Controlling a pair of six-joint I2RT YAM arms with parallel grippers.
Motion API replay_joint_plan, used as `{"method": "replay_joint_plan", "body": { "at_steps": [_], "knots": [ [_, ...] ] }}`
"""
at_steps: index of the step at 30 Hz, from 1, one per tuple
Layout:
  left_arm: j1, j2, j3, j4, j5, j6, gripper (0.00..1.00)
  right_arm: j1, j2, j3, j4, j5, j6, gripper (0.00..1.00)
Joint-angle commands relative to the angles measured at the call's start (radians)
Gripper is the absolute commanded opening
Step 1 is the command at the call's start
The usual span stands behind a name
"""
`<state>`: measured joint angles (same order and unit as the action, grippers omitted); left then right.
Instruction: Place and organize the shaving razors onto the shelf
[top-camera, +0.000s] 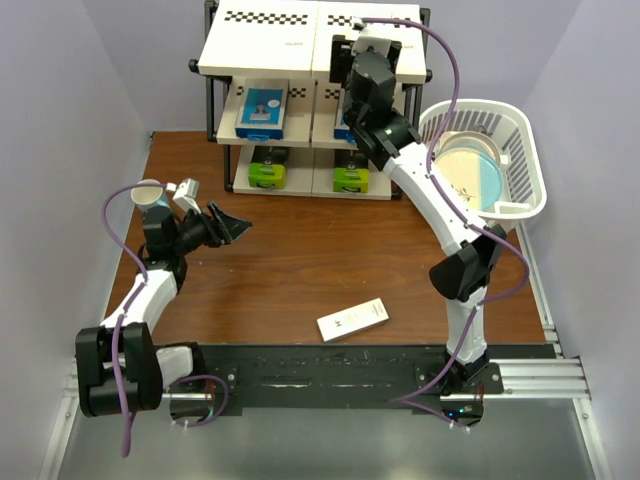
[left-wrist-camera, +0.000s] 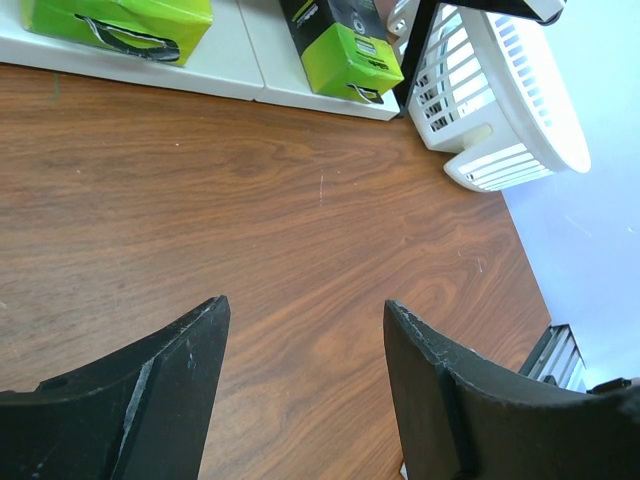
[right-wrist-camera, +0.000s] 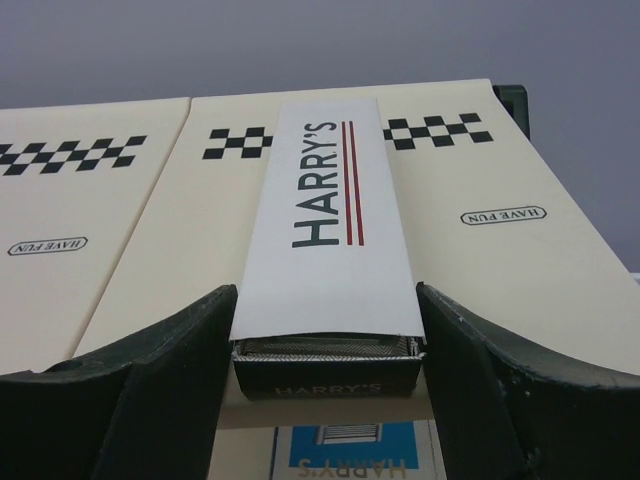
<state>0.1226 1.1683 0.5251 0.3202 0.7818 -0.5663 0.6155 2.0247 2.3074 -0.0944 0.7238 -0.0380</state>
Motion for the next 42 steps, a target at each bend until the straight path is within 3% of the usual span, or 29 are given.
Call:
{"method": "replay_joint_plan", "body": {
  "at_steps": [1, 7, 12, 15, 18, 19, 22, 24, 26, 27, 30, 37, 42],
  "knots": [
    [0.012, -0.018, -0.014, 0.036, 0.022, -0.015, 0.68, 0.016, -0.007, 0.043, 0.051, 0.014, -0.028, 0.86],
    [0.014, -0.018, -0.01, 0.039, 0.027, -0.024, 0.68, 0.036, -0.069, 0.03, 0.059, -0.012, -0.066, 0.99],
    [0.014, -0.032, 0.032, 0.007, 0.031, -0.006, 0.66, 0.041, -0.286, -0.09, -0.057, -0.056, -0.071, 0.99],
    [-0.009, -0.048, 0.072, -0.039, 0.031, 0.066, 0.66, 0.041, -0.441, -0.277, -0.16, -0.044, -0.065, 0.99],
    [-0.098, -0.062, 0.11, -0.118, 0.02, 0.21, 0.69, 0.036, -0.665, -0.553, -0.232, -0.05, -0.097, 0.99],
    [-0.16, -0.064, 0.119, -0.147, 0.033, 0.28, 0.72, 0.027, -0.77, -0.718, -0.232, -0.041, -0.105, 0.99],
    [-0.269, -0.049, 0.145, -0.231, 0.054, 0.432, 0.76, -0.045, -0.927, -0.955, -0.317, -0.124, -0.085, 0.99],
    [-0.354, -0.038, 0.162, -0.315, 0.042, 0.526, 0.76, -0.062, -1.007, -1.143, -0.324, -0.266, -0.127, 0.99],
    [-0.409, -0.019, 0.18, -0.377, 0.034, 0.653, 0.76, -0.06, -1.142, -1.274, -0.291, -0.418, -0.262, 0.99],
    [-0.46, -0.013, 0.184, -0.407, 0.027, 0.68, 0.76, -0.062, -1.184, -1.38, -0.297, -0.59, -0.392, 0.99],
    [-0.533, 0.016, 0.181, -0.432, 0.002, 0.724, 0.76, -0.06, -1.281, -1.491, -0.393, -0.877, -0.63, 0.99],
    [-0.616, 0.077, 0.156, -0.437, -0.021, 0.712, 0.7, -0.06, -1.23, -1.522, -0.66, -1.208, -0.96, 0.99],
    [-0.667, 0.096, 0.179, -0.501, -0.044, 0.789, 0.71, -0.059, -1.222, -1.615, -0.696, -1.267, -1.271, 0.99]
  ]
}}
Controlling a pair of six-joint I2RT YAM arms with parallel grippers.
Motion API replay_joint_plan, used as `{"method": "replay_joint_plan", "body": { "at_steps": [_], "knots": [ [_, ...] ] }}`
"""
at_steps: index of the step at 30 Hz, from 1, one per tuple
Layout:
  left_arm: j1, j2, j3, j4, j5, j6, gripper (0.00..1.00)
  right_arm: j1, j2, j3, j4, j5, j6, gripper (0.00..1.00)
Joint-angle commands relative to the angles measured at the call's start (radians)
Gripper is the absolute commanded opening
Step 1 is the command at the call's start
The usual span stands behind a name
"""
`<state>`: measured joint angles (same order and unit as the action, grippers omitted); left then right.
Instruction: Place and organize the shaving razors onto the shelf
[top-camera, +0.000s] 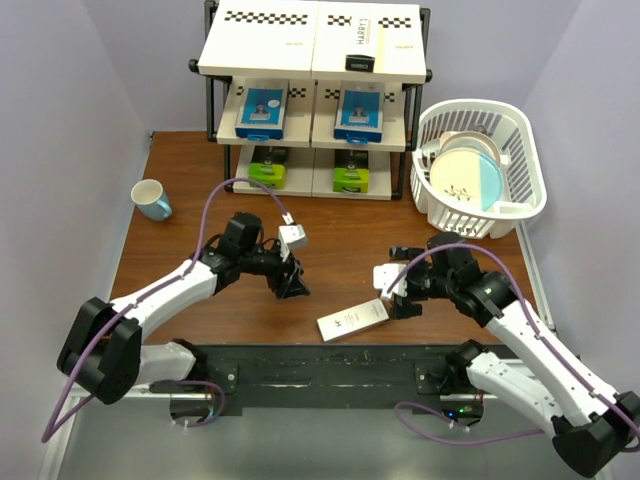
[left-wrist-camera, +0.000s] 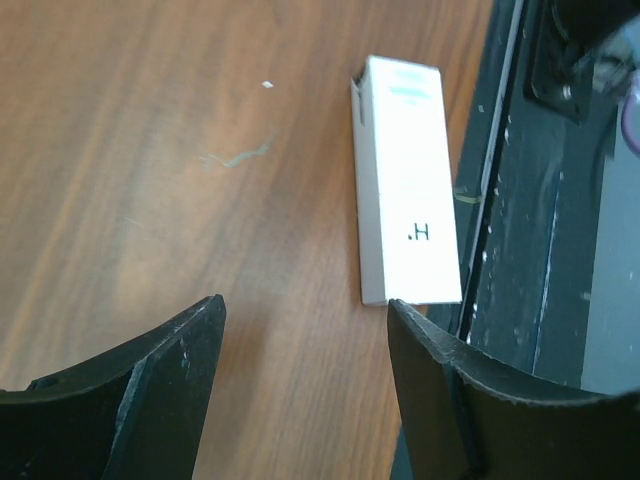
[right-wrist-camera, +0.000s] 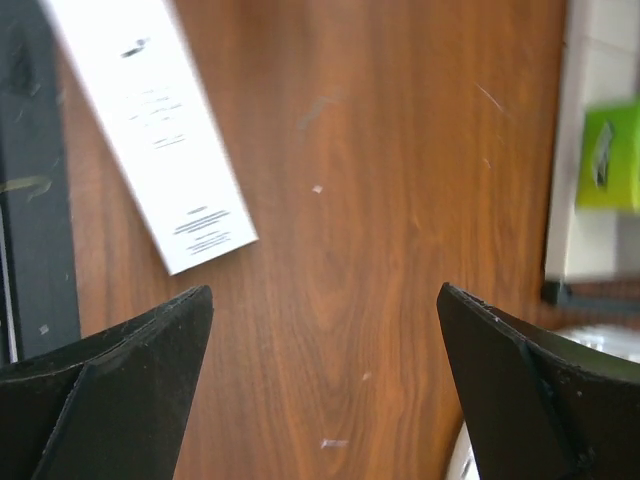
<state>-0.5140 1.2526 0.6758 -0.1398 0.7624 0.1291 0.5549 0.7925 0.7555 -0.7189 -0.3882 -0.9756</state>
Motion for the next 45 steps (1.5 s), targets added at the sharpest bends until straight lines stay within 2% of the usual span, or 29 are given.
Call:
{"method": "replay_joint_plan", "body": {
  "at_steps": [1, 3, 7, 14, 18, 21, 25, 26, 30, 33, 36, 39, 41, 45],
  "knots": [
    [-0.029, 0.013, 0.027, -0.044, -0.037, 0.102, 0.71, 0.002, 0.014, -0.077, -0.044, -0.161, -0.362, 0.99],
    [-0.029, 0.018, 0.027, -0.061, -0.067, 0.121, 0.72, 0.007, 0.037, -0.1, -0.01, -0.189, -0.415, 0.99],
    [-0.02, 0.016, 0.041, -0.086, -0.103, 0.142, 0.73, 0.042, 0.208, -0.068, -0.028, -0.23, -0.483, 0.99],
    [0.075, 0.015, 0.079, -0.144, -0.094, 0.158, 0.73, 0.137, 0.446, -0.024, 0.007, -0.245, -0.494, 0.99],
    [0.167, 0.016, 0.116, -0.139, -0.075, 0.152, 0.73, 0.148, 0.556, 0.01, 0.039, -0.247, -0.428, 0.99],
    [0.218, 0.008, 0.14, -0.138, -0.068, 0.153, 0.73, 0.149, 0.626, 0.031, 0.055, -0.235, -0.413, 0.92],
    [0.232, 0.014, 0.159, -0.182, -0.058, 0.202, 0.73, 0.148, 0.677, 0.053, 0.059, -0.21, -0.39, 0.74],
    [0.23, 0.019, 0.159, -0.19, -0.051, 0.207, 0.73, 0.146, 0.689, 0.071, 0.055, -0.209, -0.364, 0.64],
    [0.216, 0.015, 0.168, -0.208, -0.047, 0.269, 0.73, 0.128, 0.769, 0.151, 0.02, -0.245, -0.264, 0.47],
    [0.197, -0.031, 0.154, -0.213, -0.069, 0.37, 0.73, 0.086, 0.827, 0.243, -0.03, -0.314, -0.177, 0.43],
    [0.175, -0.103, 0.116, -0.213, -0.086, 0.487, 0.76, 0.031, 0.934, 0.358, -0.163, -0.398, -0.19, 0.43],
    [0.132, -0.179, 0.065, -0.202, -0.08, 0.617, 0.77, -0.012, 1.065, 0.497, -0.412, -0.466, -0.23, 0.42],
    [0.074, -0.226, 0.015, -0.196, -0.084, 0.715, 0.78, -0.036, 1.142, 0.58, -0.497, -0.495, -0.265, 0.4],
    [0.008, -0.249, -0.062, -0.13, -0.052, 0.75, 0.79, -0.064, 1.182, 0.643, -0.602, -0.555, -0.27, 0.41]
  ]
}}
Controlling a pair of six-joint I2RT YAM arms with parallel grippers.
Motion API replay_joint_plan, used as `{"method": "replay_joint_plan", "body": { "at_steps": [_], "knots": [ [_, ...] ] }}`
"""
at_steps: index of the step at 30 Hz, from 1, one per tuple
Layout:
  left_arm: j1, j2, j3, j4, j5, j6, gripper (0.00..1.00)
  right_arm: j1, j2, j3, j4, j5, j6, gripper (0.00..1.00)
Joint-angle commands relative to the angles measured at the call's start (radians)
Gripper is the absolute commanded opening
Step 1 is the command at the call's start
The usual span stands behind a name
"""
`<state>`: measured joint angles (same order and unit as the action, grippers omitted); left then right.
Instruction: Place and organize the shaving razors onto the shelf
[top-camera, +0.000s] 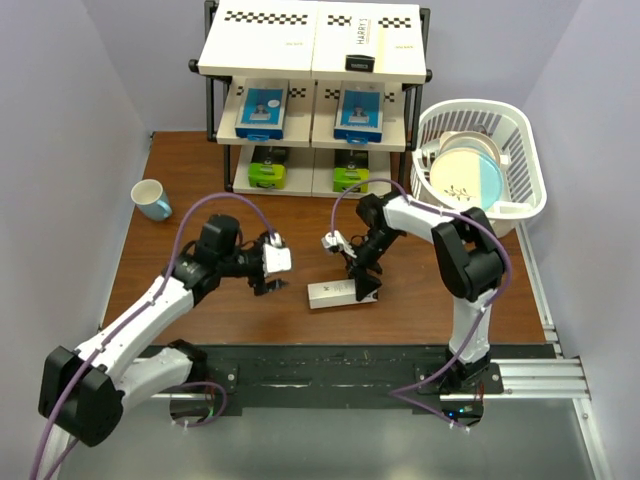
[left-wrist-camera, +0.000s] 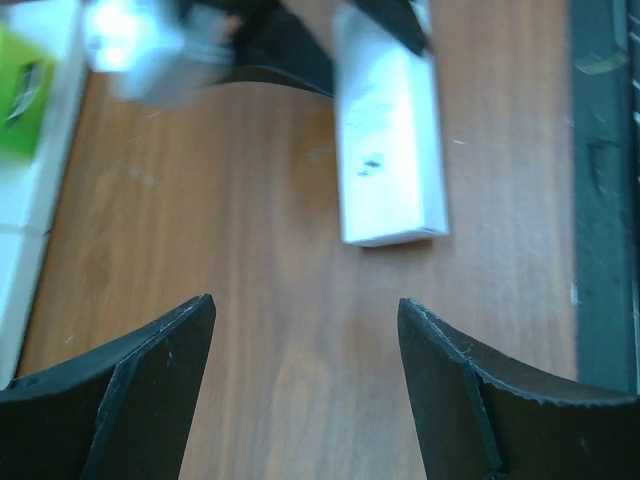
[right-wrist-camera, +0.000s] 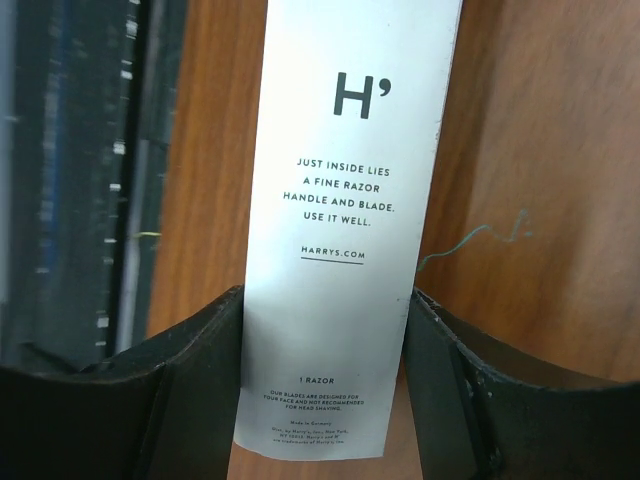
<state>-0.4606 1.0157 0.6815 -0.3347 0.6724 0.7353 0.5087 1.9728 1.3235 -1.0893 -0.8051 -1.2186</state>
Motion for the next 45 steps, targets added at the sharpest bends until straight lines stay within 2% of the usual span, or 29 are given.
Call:
{"method": "replay_joint_plan", "body": {
  "at_steps": [1, 4, 8, 13, 19, 22, 24, 29, 30, 32, 35, 36, 38, 39, 41, 42, 44, 45],
  "knots": [
    [-0.064, -0.008, -0.077, 0.071, 0.053, 0.151, 0.79, -0.028, 0.008, 0.086, -0.244, -0.166, -0.021, 0.42],
    [-0.102, 0.004, -0.114, 0.142, 0.093, 0.171, 0.79, -0.053, 0.05, 0.138, -0.334, -0.221, -0.012, 0.43],
    [-0.177, -0.005, -0.2, 0.308, 0.041, 0.17, 0.79, -0.071, 0.124, 0.219, -0.49, -0.316, -0.055, 0.43],
    [-0.236, 0.052, -0.221, 0.528, -0.005, 0.104, 0.79, -0.071, 0.104, 0.218, -0.471, -0.316, -0.033, 0.43],
    [-0.271, 0.139, -0.201, 0.598, -0.063, 0.09, 0.75, -0.072, 0.095, 0.223, -0.491, -0.295, -0.047, 0.44],
    [-0.285, 0.164, -0.208, 0.658, -0.103, 0.072, 0.68, -0.07, 0.095, 0.229, -0.489, -0.292, -0.042, 0.45],
    [-0.289, 0.181, -0.204, 0.68, -0.119, 0.072, 0.6, -0.07, 0.095, 0.233, -0.489, -0.295, -0.038, 0.47],
    [-0.285, 0.25, -0.163, 0.662, -0.146, 0.043, 0.42, -0.07, 0.077, 0.23, -0.489, -0.272, -0.042, 0.64],
    [-0.273, 0.259, -0.143, 0.639, -0.133, 0.033, 0.39, -0.073, 0.071, 0.229, -0.488, -0.264, -0.045, 0.67],
    [-0.254, 0.279, -0.12, 0.608, -0.067, -0.011, 0.37, -0.081, 0.052, 0.22, -0.477, -0.235, -0.045, 0.99],
    [-0.204, 0.313, -0.028, 0.45, 0.054, -0.048, 0.35, -0.13, 0.0, 0.217, -0.413, -0.226, 0.008, 0.99],
    [-0.172, 0.326, 0.031, 0.339, 0.087, -0.047, 0.35, -0.143, -0.03, 0.215, -0.393, -0.224, 0.028, 0.99],
    [-0.135, 0.372, 0.088, 0.214, 0.188, -0.037, 0.35, -0.171, -0.054, 0.218, -0.353, -0.206, 0.063, 0.99],
    [-0.1, 0.42, 0.154, 0.086, 0.219, -0.025, 0.35, -0.176, -0.08, 0.214, -0.342, -0.197, 0.065, 0.99],
    [-0.067, 0.481, 0.225, -0.054, 0.297, 0.048, 0.35, -0.176, -0.113, 0.197, -0.286, -0.174, 0.083, 0.99],
    [-0.047, 0.547, 0.29, -0.192, 0.318, 0.087, 0.35, -0.176, -0.129, 0.163, -0.258, -0.166, 0.097, 0.99],
    [-0.033, 0.619, 0.355, -0.32, 0.352, 0.195, 0.34, -0.174, -0.179, 0.128, -0.166, -0.155, 0.163, 0.99],
    [-0.024, 0.691, 0.415, -0.449, 0.363, 0.243, 0.34, -0.176, -0.19, 0.1, -0.141, -0.149, 0.181, 0.99]
  ]
}}
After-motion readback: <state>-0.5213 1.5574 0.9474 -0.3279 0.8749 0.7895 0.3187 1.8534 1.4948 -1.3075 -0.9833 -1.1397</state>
